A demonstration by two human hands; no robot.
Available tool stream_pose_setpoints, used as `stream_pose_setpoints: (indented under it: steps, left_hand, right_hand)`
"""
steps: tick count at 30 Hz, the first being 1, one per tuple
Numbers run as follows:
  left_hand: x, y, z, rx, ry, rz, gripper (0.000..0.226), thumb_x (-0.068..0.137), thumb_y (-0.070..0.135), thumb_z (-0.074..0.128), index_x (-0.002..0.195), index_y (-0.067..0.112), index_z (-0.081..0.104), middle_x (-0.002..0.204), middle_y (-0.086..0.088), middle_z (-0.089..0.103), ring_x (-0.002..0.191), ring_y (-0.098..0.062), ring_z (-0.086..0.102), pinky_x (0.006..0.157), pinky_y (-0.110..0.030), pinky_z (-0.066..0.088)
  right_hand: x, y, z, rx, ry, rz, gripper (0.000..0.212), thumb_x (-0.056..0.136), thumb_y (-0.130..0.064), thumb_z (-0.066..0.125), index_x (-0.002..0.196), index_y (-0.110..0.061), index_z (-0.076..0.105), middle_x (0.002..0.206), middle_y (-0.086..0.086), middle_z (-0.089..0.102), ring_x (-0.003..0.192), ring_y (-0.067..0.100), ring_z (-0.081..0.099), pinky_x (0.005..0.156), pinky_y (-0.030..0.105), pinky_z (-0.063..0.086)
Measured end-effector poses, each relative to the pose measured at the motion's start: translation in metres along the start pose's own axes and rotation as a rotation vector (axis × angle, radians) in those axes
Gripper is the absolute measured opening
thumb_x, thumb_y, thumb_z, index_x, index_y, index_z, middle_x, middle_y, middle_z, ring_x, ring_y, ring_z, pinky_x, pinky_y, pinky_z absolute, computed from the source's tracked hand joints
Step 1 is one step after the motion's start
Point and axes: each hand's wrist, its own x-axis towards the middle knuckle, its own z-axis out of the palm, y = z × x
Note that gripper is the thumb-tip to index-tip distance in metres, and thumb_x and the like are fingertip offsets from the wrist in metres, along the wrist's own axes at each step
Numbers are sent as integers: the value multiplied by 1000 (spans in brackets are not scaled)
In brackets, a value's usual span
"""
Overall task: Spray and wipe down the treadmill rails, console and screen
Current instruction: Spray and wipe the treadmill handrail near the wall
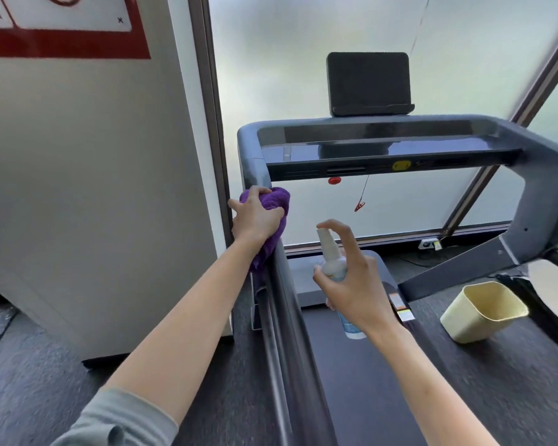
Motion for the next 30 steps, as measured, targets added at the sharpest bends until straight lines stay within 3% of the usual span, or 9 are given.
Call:
stream_pose_setpoints:
  steps: [3, 8, 10, 12, 14, 18, 21, 24, 30]
  left_hand:
    - [6, 4, 0, -34, 26, -42, 43, 85, 31, 62, 126, 32, 48, 127, -10, 33, 88, -30, 52, 76, -28, 38]
    - [-31, -8, -1, -41, 4, 5, 43, 86, 35, 59, 129, 36, 49, 133, -10, 35, 102, -32, 53, 93, -30, 39]
    - [-60, -20, -4, -115, -13, 37, 38, 87, 35, 59, 124, 38, 53, 131, -8, 37, 96, -26, 52, 94, -25, 36]
    - [-90, -30, -7, -224, -17, 49, 34, 88, 32, 61, 121, 36, 57, 128, -9, 44, 97, -24, 56, 100, -30, 42]
    - [-121, -34, -10, -299, -27, 67, 29, 90, 29, 61, 119, 34, 57, 123, -11, 50, 97, -22, 59, 96, -34, 46]
    - [-190, -35, -18, -268, -55, 78, 26, 89, 35, 60, 109, 51, 52, 120, 4, 40, 90, -4, 56, 84, -22, 39]
    - [-244, -38, -22, -187, -68, 93, 29, 87, 39, 61, 107, 58, 51, 126, 14, 33, 97, -10, 60, 89, -28, 46]
    - [-270, -31, -19, 3, -10, 113, 30, 87, 40, 59, 111, 54, 47, 136, 14, 19, 99, -20, 59, 83, -29, 45]
    - [-210, -12, -14, 92, -20, 99, 31, 87, 31, 60, 117, 37, 55, 139, -3, 23, 102, -38, 57, 95, -36, 42]
  right_hand:
    - [0, -2, -4, -3, 18, 18, 64, 83, -2, 61, 121, -50, 42, 65, 10, 54, 50, 38, 52, 46, 49, 51]
    - [-11, -4, -20, -21, 105, 5, 68, 80, 1, 64, 122, -47, 42, 84, -30, 56, 49, 26, 54, 47, 47, 55]
    - [-16, -5, -26, -24, 124, -2, 67, 81, 2, 64, 123, -45, 43, 92, -22, 58, 50, 32, 55, 45, 49, 54]
    - [-24, -6, -29, -13, 134, 3, 66, 81, 3, 63, 123, -43, 43, 85, -5, 59, 48, 34, 55, 44, 49, 53]
    - [-32, -11, -29, 4, 140, 1, 65, 82, 3, 64, 124, -43, 42, 77, 2, 58, 44, 29, 55, 45, 48, 54]
    - [-52, -17, -30, 22, 102, -28, 63, 83, 1, 65, 125, -41, 43, 75, 3, 59, 48, 31, 56, 53, 47, 57]
    - [-68, -15, -32, 22, 63, -70, 64, 83, 1, 67, 124, -41, 42, 74, -2, 60, 47, 28, 59, 52, 43, 57]
    - [-77, -10, -34, 27, 57, -68, 63, 84, -1, 69, 123, -44, 43, 71, -6, 59, 46, 29, 58, 48, 41, 56]
    - [-69, -8, -30, 24, 38, -63, 63, 82, -1, 67, 123, -43, 43, 71, 2, 61, 50, 31, 60, 54, 43, 57]
